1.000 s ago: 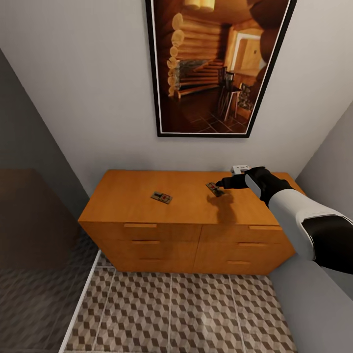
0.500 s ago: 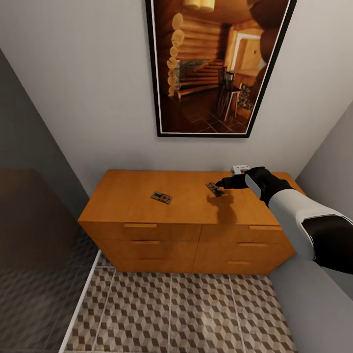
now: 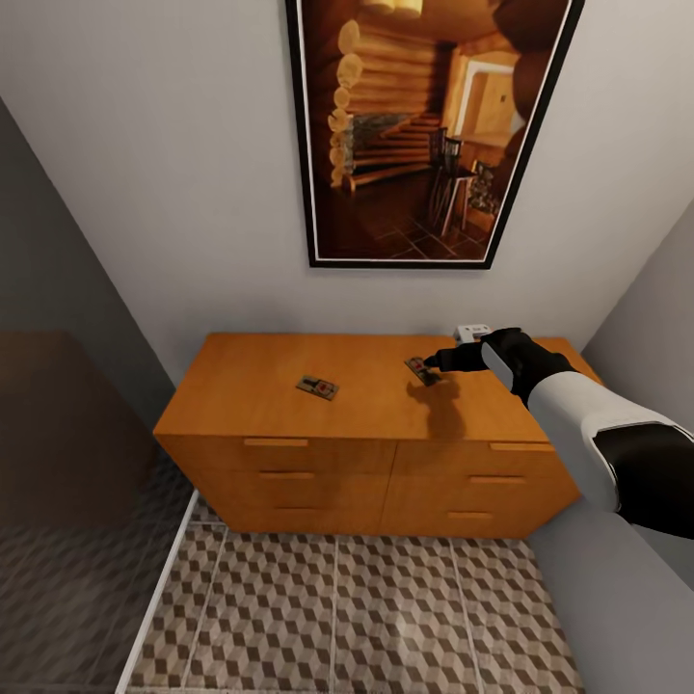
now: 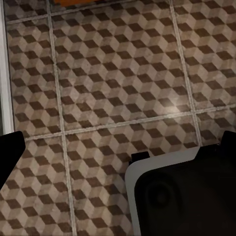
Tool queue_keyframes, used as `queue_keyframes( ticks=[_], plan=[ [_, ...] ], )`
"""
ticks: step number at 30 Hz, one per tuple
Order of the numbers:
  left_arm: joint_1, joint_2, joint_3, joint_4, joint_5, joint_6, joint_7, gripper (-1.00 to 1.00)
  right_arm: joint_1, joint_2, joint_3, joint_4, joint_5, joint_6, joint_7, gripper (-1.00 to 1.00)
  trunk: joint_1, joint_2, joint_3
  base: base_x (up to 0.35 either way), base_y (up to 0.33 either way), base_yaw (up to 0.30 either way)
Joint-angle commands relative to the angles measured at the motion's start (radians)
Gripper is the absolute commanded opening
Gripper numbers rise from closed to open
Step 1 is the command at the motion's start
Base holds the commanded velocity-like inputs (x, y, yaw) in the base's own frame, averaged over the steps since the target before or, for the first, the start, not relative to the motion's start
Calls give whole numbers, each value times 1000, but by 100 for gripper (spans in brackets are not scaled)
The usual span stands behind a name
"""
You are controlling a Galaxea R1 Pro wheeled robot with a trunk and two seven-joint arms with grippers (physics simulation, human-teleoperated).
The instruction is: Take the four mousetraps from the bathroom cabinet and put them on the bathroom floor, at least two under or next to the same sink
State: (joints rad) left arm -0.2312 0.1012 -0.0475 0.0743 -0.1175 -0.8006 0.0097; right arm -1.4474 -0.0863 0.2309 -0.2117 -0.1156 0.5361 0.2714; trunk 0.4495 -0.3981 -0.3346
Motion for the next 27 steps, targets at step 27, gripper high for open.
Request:
queue_keyframes(
  ticks=[27],
  plan=[
    [-2,0,-4,4,-1,-6,1,100,-1,-3,8,27,-7,-11,-1,100,0,-2,-12,0,0,0]
  ],
)
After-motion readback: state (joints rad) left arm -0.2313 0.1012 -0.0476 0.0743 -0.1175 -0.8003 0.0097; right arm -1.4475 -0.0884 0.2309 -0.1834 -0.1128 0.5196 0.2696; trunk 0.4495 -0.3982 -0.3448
